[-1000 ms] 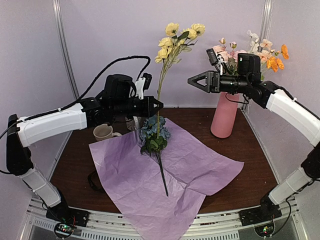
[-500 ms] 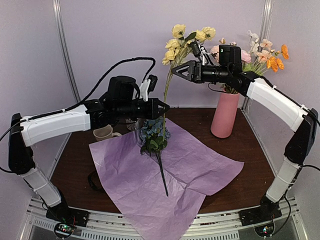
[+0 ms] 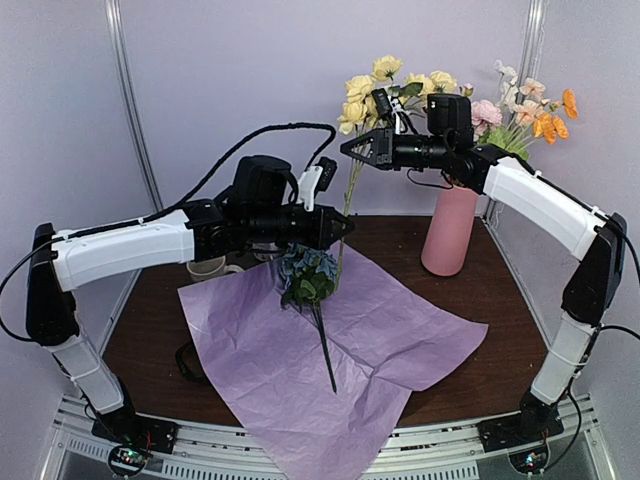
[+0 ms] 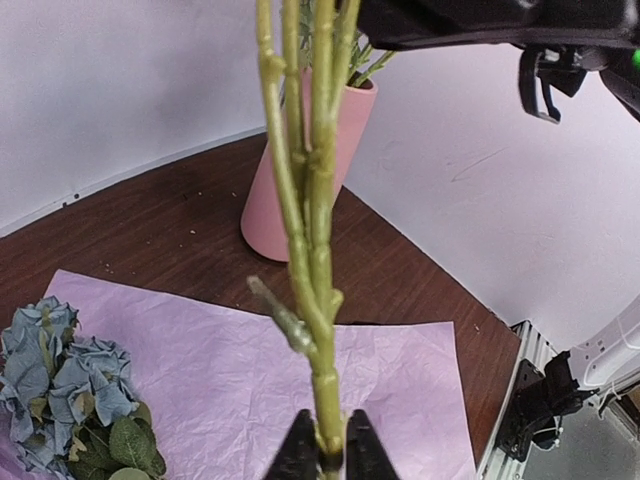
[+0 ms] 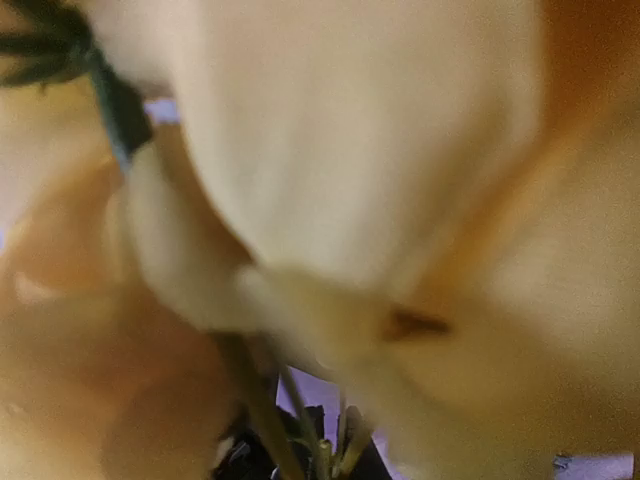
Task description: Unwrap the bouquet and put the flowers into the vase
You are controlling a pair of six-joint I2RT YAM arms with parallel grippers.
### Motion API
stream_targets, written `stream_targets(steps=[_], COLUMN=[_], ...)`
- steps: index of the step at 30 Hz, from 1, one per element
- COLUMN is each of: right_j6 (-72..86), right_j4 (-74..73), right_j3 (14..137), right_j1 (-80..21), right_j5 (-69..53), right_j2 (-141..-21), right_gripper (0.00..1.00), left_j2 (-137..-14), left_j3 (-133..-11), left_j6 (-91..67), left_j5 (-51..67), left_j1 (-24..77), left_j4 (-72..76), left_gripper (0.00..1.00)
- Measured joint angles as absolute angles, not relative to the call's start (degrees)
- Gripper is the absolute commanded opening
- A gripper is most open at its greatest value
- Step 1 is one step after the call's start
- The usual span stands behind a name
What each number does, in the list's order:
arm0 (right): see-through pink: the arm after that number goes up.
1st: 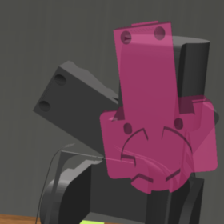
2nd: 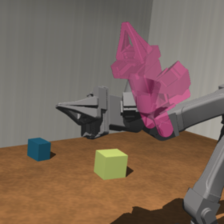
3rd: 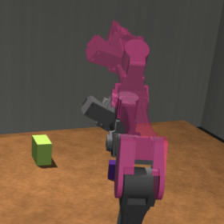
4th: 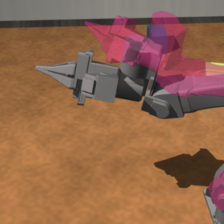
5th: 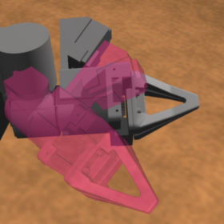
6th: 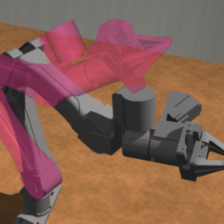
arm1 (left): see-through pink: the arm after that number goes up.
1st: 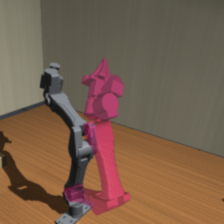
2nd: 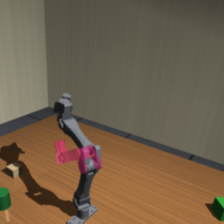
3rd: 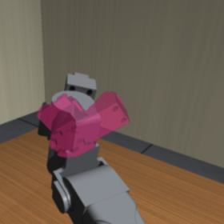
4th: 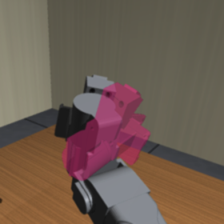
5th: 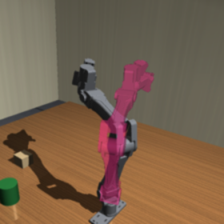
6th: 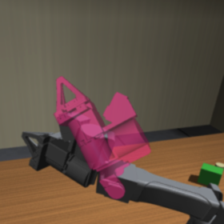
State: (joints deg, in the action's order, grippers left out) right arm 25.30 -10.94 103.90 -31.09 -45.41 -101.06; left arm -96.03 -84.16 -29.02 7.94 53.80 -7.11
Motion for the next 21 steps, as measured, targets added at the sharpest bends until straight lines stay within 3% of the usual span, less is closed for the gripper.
stream_targets(steps=[2, 6, 12, 21], right_j6=[25.3, 21.8, 14.8, 5.3], right_j4=[-11.4, -14.9, -20.1, -22.5], right_j3=[104.2, 106.7, 109.9, 115.9], right_j1=[-31.1, -31.1, -28.4, -18.6], right_j5=[-45.4, -44.6, -41.4, -32.7], right_j2=[-101.1, -101.0, -97.8, -87.2], right_gripper=[0.00, 0.00, 0.00, 0.00], left_j2=[-96.6, -98.0, -99.0, -99.0], left_j3=[-84.6, -85.1, -84.9, -83.0], left_j6=[-28.4, -27.8, -27.3, -27.1], left_j5=[7.7, 6.9, 6.1, 6.2], left_j1=[53.8, 53.8, 53.8, 53.7], left_j4=[-7.7, -9.0, -11.6, -12.2], left_gripper=[0.49, 0.62, 0.71, 0.71])
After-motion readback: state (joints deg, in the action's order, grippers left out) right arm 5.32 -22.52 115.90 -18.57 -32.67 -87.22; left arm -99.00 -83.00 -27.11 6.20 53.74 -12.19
